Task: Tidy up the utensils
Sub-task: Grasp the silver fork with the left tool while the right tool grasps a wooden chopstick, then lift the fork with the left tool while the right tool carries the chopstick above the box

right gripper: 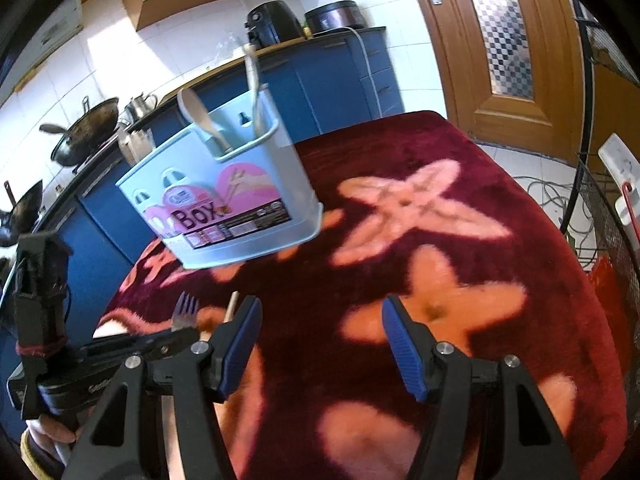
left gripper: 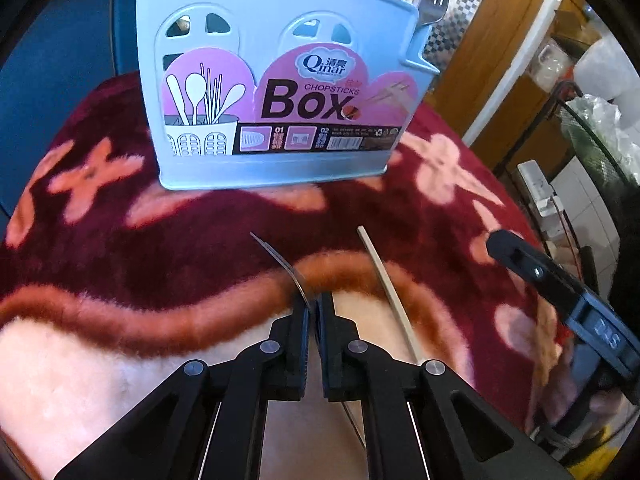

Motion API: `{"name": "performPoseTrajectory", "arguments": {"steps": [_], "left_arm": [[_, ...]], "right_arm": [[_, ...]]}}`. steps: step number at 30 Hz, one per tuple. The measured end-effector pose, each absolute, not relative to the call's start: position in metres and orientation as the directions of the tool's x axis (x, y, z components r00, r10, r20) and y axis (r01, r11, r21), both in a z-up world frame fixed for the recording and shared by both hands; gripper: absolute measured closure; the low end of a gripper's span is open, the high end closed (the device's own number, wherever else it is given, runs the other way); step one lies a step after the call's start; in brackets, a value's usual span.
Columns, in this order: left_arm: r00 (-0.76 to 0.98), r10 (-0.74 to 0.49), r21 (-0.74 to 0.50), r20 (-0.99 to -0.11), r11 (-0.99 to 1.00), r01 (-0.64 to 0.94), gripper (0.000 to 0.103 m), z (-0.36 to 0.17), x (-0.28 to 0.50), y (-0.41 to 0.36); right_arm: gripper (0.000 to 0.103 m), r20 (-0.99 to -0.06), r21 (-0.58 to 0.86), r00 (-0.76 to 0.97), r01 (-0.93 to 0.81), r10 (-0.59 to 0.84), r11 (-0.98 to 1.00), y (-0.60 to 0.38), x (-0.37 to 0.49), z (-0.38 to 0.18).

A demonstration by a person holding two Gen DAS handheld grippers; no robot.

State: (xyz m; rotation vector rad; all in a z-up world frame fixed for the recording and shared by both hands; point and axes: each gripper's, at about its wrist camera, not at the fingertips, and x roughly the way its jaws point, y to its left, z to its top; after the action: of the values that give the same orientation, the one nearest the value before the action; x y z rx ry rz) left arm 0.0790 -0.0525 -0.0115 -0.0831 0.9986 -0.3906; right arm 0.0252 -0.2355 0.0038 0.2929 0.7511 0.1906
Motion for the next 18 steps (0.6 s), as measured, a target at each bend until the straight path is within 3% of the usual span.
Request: {"name": "performPoseTrajectory", "arguments": {"steps": [9, 16, 18], "left_arm": [[0.552, -0.352, -0.247, -0.756, 0.934, 0.258, 0.100, 0.003, 0.064, -0.034], [0.639, -0.255, -0.166, -0.726, 0.966, 0.197, 0.100, 0.020, 0.051, -0.007], [0.649, -0.252, -0.169, -0.718, 0.967, 0.189, 0.100, 0.022, 0.048, 0.000]], "right_arm": [[0.038, -0.699, 0.264, 0.647, -0.161, 0.304, 0.951, -0.200, 0.021, 0.010], [0.070, -0.793, 0.233, 0.506, -0.262, 0.339, 0.937, -0.156, 0.026, -0.004], [0.075, -0.812, 0.220, 0.485, -0.261, 0.325, 0.940, -0.150, 0.028, -0.007]]}}
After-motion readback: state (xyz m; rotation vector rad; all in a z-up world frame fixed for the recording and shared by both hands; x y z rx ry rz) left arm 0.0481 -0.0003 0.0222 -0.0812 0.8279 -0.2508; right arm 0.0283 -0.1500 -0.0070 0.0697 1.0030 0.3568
